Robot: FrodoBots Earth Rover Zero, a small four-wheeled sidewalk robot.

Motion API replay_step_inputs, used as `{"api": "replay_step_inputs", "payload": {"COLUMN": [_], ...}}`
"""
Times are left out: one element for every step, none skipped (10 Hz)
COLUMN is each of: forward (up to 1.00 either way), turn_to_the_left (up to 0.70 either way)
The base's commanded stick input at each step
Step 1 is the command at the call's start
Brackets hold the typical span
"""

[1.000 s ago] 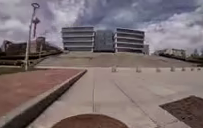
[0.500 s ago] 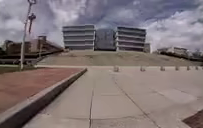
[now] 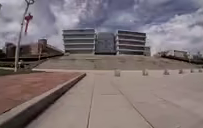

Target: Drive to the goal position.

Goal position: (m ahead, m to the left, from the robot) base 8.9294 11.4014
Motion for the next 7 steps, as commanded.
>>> {"api": "replay_step_inputs", "payload": {"forward": [1.0, 1.0, 1.0, 1.0, 1.0, 1.0, 1.0], "turn_to_the_left": [0.0, 0.0, 0.0, 0.0, 0.0, 0.0, 0.0]}}
